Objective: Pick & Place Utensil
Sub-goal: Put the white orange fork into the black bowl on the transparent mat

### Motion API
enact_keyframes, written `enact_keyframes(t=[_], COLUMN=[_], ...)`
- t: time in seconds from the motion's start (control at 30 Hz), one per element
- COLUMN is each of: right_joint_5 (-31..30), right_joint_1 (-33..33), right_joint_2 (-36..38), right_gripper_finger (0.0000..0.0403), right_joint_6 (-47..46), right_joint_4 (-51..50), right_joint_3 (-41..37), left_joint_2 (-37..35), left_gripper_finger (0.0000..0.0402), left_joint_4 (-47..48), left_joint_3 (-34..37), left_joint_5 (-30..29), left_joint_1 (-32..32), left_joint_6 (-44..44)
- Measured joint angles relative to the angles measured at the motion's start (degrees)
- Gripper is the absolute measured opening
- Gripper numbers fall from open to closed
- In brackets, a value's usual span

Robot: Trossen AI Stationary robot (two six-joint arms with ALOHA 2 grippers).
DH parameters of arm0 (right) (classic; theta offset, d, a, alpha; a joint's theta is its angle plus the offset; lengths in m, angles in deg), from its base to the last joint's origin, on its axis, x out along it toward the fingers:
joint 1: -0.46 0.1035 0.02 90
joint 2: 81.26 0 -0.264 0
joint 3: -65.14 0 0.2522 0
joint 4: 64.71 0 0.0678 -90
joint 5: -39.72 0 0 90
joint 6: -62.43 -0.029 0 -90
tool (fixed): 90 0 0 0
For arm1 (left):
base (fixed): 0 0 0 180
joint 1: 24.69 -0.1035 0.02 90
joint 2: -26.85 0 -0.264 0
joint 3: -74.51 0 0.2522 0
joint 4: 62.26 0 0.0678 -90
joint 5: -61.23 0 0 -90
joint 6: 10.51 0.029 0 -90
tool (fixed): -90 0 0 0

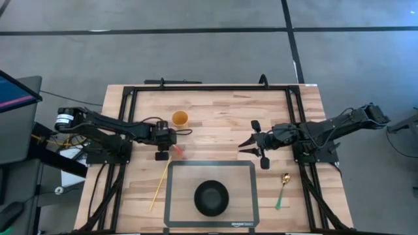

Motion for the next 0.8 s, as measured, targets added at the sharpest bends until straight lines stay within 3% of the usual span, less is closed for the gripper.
enact_keyframes(t=[0.17,0.63,0.8], right_joint_5=[0.0,0.0,0.0], right_joint_1=[0.0,0.0,0.0], right_joint_2=[0.0,0.0,0.0], right_gripper_finger=[0.0074,0.0074,0.0074], right_joint_6=[0.0,0.0,0.0], right_joint_4=[0.0,0.0,0.0], right_joint_3=[0.0,0.0,0.0], left_joint_2=[-2.3,2.6,1.4], left_gripper_finger=[0.0129,0.0126,0.0084], left_joint_4=[0.0,-3.8,-4.3], left_joint_3=[0.0,3.4,3.6], left_joint_5=[-0.1,2.7,5.9], left_joint_1=[-0.8,-5.7,-5.8], left_joint_6=[4.2,6.1,6.1])
